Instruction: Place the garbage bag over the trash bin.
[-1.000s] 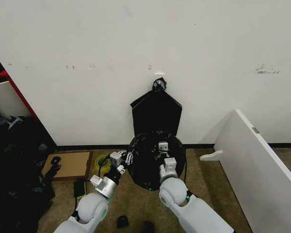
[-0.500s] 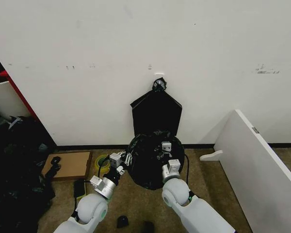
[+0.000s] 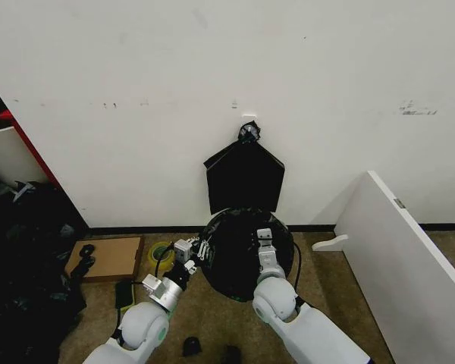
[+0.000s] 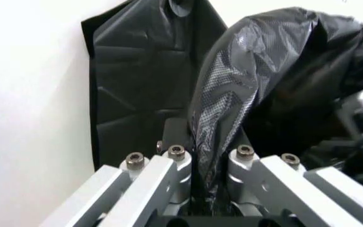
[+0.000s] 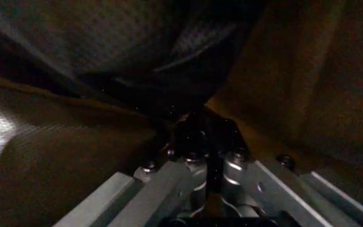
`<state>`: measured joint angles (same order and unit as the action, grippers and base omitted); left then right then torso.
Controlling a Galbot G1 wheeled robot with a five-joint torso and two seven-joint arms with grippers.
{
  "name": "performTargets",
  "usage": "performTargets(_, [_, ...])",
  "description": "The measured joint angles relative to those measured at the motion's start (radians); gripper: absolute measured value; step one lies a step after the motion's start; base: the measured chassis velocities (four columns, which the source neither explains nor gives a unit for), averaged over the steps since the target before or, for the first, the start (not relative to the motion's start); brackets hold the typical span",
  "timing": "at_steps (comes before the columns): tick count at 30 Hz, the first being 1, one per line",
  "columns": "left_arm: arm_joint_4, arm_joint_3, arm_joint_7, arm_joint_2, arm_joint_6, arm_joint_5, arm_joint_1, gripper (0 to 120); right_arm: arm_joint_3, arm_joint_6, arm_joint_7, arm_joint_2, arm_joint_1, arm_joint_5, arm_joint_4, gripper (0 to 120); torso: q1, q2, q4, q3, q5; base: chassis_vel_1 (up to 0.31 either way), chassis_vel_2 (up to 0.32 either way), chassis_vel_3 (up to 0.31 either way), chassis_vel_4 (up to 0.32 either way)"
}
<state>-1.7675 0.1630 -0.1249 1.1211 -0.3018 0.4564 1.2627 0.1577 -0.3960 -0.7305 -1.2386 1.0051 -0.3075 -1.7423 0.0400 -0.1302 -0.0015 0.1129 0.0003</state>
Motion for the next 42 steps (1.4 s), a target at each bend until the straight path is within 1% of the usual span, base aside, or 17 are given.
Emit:
performTargets(3, [0.009, -0.001, 0.0, 0.001, -0.001, -0.001, -0.004, 4, 0.003, -0.007, 0.005, 0.011, 0.008, 0.0, -0.025, 0, 0.0, 0.0, 0.0, 0.0, -0.0001, 0.0, 0.0, 0.0, 0.0])
performTargets(5, [0.026, -0.003, 0.0, 0.003, -0.001, -0.001, -0.011, 4, 0.005, -0.014, 0.028, 0.03, 0.024, -0.005, -0.071, 0, 0.0, 0.0, 0.0, 0.0, -0.0001, 0.0, 0.0, 0.0, 0.0])
performTargets(9, [0.054, -0.004, 0.003, 0.005, -0.001, -0.002, -0.021, 4, 0.007, 0.045, 0.132, 0.067, 0.058, -0.006, -0.133, 0, 0.0, 0.0, 0.0, 0.0, -0.0001, 0.0, 0.0, 0.0, 0.0])
performTargets(12, [0.06, -0.005, 0.004, 0.006, -0.001, -0.002, -0.023, 4, 0.008, 0.074, 0.163, 0.074, 0.065, -0.001, -0.138, 0, 0.0, 0.0, 0.0, 0.0, 0.0, 0.0, 0.0, 0.0, 0.0])
performTargets(14, [0.064, -0.007, 0.004, 0.009, -0.001, -0.002, -0.026, 4, 0.01, 0.119, 0.211, 0.08, 0.079, 0.022, -0.135, 0, 0.0, 0.0, 0.0001, 0.0, 0.0001, 0.0, 0.0, 0.0, 0.0])
performTargets(17, [0.065, -0.008, 0.002, 0.01, -0.001, -0.002, -0.027, 4, 0.01, 0.128, 0.224, 0.082, 0.09, 0.046, -0.119, 0, 0.0, 0.0, -0.0002, 0.0, -0.0002, 0.0, 0.0, 0.0, 0.0])
performTargets(20, [0.065, -0.005, 0.003, 0.01, -0.001, -0.003, -0.027, 4, 0.01, 0.104, 0.217, 0.083, 0.097, 0.049, -0.12, 0, 0.0, 0.0, 0.0, 0.0, 0.0, 0.0, 0.0, 0.0, 0.0])
performTargets(23, [0.064, 0.001, 0.004, 0.009, -0.002, -0.003, -0.027, 4, 0.009, 0.014, 0.192, 0.085, 0.119, 0.027, -0.164, 0, 0.0, 0.0, 0.0001, 0.0, -0.0001, 0.0, 0.0, 0.0, 0.0])
performTargets(25, [0.065, 0.004, 0.005, 0.01, -0.002, -0.003, -0.028, 4, 0.01, -0.029, 0.177, 0.088, 0.131, 0.015, -0.19, 0, 0.0, 0.0, -0.0001, 0.0, -0.0001, 0.0, 0.0, 0.0, 0.0])
performTargets(28, [0.065, 0.006, 0.006, 0.011, -0.002, -0.003, -0.029, 4, 0.015, -0.046, 0.176, 0.095, 0.15, 0.009, -0.223, 0, 0.0, 0.0, 0.0, 0.0, -0.0001, 0.0, 0.0, 0.0, 0.0])
performTargets(30, [0.064, 0.006, 0.006, 0.011, -0.002, -0.004, -0.028, 4, 0.016, -0.013, 0.203, 0.102, 0.163, 0.006, -0.241, 0, 0.0, 0.0, 0.0, 0.0, -0.0001, 0.0, 0.0, 0.0, 0.0])
performTargets(32, [0.061, 0.006, 0.006, 0.013, -0.003, -0.004, -0.026, 4, 0.016, 0.047, 0.253, 0.108, 0.17, 0.007, -0.247, 0, 0.0, 0.0, -0.0001, 0.0, -0.0001, 0.0, 0.0, 0.0, 0.0])
performTargets(34, [0.061, 0.006, 0.006, 0.013, -0.003, -0.004, -0.026, 4, 0.016, 0.047, 0.253, 0.108, 0.17, 0.007, -0.247, 0, 0.0, 0.0, -0.0001, 0.0, -0.0001, 0.0, 0.0, 0.0, 0.0])
performTargets(35, [0.059, 0.006, 0.006, 0.014, -0.003, -0.007, -0.025, 4, 0.014, 0.108, 0.296, 0.105, 0.165, 0.006, -0.24, 0, 0.0, 0.0, -0.0001, 0.0, -0.0001, 0.0, 0.0, 0.0, 0.0])
performTargets(36, [0.057, 0.005, 0.006, 0.015, -0.003, -0.01, -0.024, 4, 0.014, 0.135, 0.317, 0.1, 0.157, 0.005, -0.23, 0, 0.0, 0.0, 0.0001, 0.0, -0.0001, 0.0, 0.0, 0.0, 0.0])
performTargets(38, [0.056, 0.005, 0.006, 0.016, -0.003, -0.013, -0.023, 4, 0.017, 0.149, 0.329, 0.089, 0.144, -0.003, -0.221, 0, 0.0, 0.0, 0.0001, 0.0, -0.0001, 0.0, 0.0, 0.0, 0.0])
performTargets(42, [0.053, 0.006, 0.006, 0.015, -0.003, -0.013, -0.023, 4, 0.03, 0.13, 0.32, 0.079, 0.129, -0.013, -0.214, 0, 0.0, 0.0, 0.0001, 0.0, -0.0002, 0.0, 0.0, 0.0, 0.0])
